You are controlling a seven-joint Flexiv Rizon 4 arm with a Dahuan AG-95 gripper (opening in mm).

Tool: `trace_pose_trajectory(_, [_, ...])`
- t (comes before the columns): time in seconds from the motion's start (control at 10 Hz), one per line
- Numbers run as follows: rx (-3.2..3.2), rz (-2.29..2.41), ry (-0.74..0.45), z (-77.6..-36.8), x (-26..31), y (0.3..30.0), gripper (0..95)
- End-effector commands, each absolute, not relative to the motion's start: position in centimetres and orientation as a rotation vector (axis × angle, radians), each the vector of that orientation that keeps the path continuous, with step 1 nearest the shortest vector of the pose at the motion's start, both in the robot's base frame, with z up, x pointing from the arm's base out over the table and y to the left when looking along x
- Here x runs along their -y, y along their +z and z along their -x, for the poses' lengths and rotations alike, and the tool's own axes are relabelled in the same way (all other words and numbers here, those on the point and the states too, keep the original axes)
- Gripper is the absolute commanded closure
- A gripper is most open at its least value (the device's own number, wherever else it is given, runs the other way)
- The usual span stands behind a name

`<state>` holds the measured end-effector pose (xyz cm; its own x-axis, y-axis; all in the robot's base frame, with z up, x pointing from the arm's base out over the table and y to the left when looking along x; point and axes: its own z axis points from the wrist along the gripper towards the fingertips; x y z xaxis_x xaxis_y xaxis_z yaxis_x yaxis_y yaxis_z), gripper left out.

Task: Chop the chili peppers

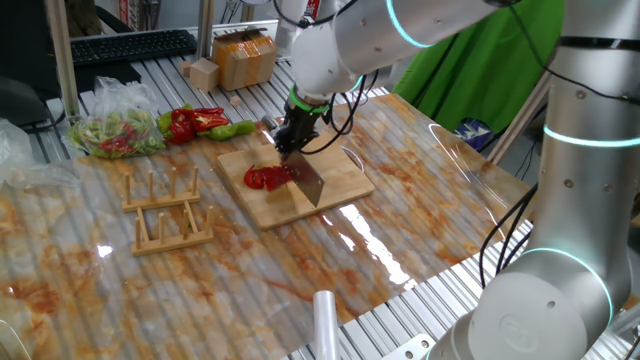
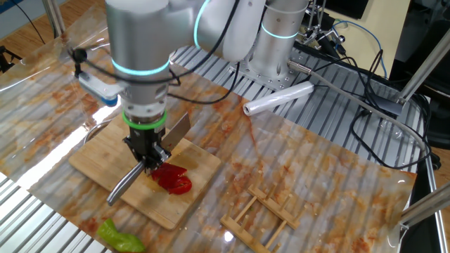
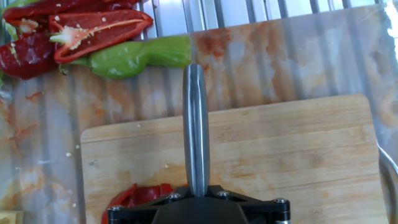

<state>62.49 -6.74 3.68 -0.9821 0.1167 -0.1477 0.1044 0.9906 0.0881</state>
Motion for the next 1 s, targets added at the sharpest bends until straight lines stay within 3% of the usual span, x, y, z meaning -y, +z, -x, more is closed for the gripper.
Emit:
trace_pose_trajectory(0.1, [-2.977, -0.155, 0.070, -62.3, 6.7, 3.0, 95.0])
trace_pose_trajectory(1.0, [-2.880, -0.176, 0.095, -60.7, 6.5, 3.3, 95.0])
